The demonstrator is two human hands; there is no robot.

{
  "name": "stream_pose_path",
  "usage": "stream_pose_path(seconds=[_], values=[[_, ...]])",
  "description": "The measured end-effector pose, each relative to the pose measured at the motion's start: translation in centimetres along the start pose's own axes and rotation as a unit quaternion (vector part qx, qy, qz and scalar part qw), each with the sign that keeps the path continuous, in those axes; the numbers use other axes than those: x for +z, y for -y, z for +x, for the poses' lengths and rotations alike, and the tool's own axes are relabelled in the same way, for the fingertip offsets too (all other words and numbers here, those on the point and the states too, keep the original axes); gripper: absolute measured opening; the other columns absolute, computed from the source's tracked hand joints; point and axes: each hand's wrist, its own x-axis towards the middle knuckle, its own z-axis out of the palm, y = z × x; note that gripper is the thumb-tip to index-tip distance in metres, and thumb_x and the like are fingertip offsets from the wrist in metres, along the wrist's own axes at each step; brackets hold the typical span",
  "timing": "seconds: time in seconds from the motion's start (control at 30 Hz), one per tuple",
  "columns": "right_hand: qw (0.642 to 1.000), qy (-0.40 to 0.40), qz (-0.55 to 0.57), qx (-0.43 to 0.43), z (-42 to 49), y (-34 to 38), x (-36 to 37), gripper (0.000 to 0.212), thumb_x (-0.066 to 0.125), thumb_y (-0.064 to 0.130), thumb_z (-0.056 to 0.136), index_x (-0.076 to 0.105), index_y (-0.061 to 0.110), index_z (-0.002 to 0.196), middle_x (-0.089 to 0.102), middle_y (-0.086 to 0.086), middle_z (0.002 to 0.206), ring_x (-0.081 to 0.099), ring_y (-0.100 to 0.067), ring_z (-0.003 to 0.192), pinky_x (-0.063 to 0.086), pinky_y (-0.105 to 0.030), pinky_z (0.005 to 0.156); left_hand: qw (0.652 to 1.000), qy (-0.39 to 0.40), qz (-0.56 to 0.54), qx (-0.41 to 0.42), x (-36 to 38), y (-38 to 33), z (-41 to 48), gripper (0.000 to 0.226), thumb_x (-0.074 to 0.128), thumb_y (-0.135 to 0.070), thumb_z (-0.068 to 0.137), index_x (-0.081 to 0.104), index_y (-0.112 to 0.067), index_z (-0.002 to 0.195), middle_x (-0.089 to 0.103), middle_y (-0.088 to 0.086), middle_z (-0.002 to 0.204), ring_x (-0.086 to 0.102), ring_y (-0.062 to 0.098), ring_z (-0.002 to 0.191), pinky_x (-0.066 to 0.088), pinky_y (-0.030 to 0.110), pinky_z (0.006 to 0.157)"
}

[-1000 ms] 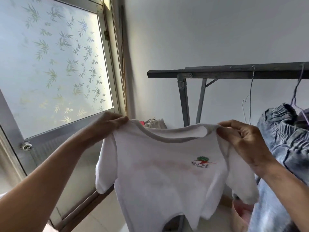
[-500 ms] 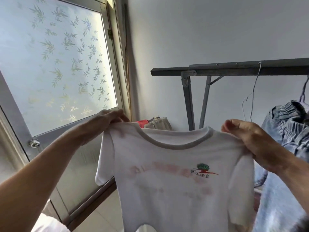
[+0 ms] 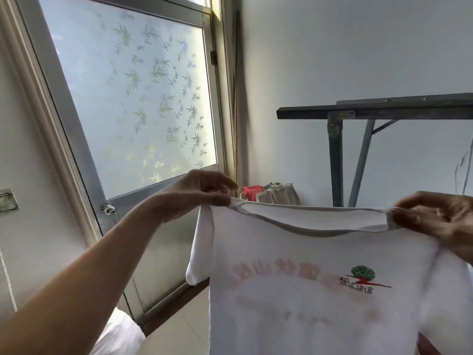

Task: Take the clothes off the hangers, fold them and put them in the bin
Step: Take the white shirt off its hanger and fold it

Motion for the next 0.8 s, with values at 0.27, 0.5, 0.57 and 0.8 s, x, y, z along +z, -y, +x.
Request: stream_pose_path(seconds=[0.27,0.5,0.57,0.8], values=[[1.000,-0.017,0.003,0.016,0.2,-0.3,0.1,0.029,0.074,0.044,0.064,0.068,0.021,0.081,0.073,-0.010,0.075,0.064,-0.010,0.057,0.049,-0.015,0.050,0.991,0.011,0.134,0.023,1.2,-0.9,-0.6,0.007,0.071,-0.007,0.086,0.073,-0.005,0.093,0.061,-0.021,0.062,0.052,-0.008,0.063,0.040,0.007,0.062],[0.999,-0.023,-0.034,-0.028,0.1,-0.1,1.3,0.015,0.062,0.028,0.081,0.063,0.014,0.079,0.057,0.006,0.058,0.049,-0.002,0.054,0.038,-0.008,0.047,0.994,-0.085,-0.046,0.042,1.3,-0.9,-0.8,0.006,0.070,-0.014,0.081,0.067,-0.017,0.077,0.060,0.007,0.076,0.055,0.012,0.073,0.042,0.017,0.064],[1.000,-0.005,0.006,-0.001,0.0,0.1,1.9,0.016,0.060,0.027,0.084,0.062,0.013,0.077,0.056,0.005,0.059,0.048,-0.002,0.053,0.039,-0.010,0.046,0.988,-0.090,-0.124,0.027,1.7,-0.7,-0.8,0.009,0.067,-0.008,0.081,0.064,-0.015,0.076,0.059,0.006,0.076,0.055,0.011,0.070,0.042,0.016,0.060],[0.999,0.000,-0.013,0.039,-0.4,0.4,3.1,0.018,0.069,0.032,0.078,0.067,0.015,0.076,0.064,-0.005,0.069,0.057,-0.014,0.064,0.046,-0.022,0.057,0.993,-0.094,-0.050,-0.044,2.4,1.0,-1.1,0.017,0.051,-0.009,0.098,0.058,-0.010,0.083,0.054,0.000,0.075,0.050,0.007,0.071,0.041,0.020,0.068]])
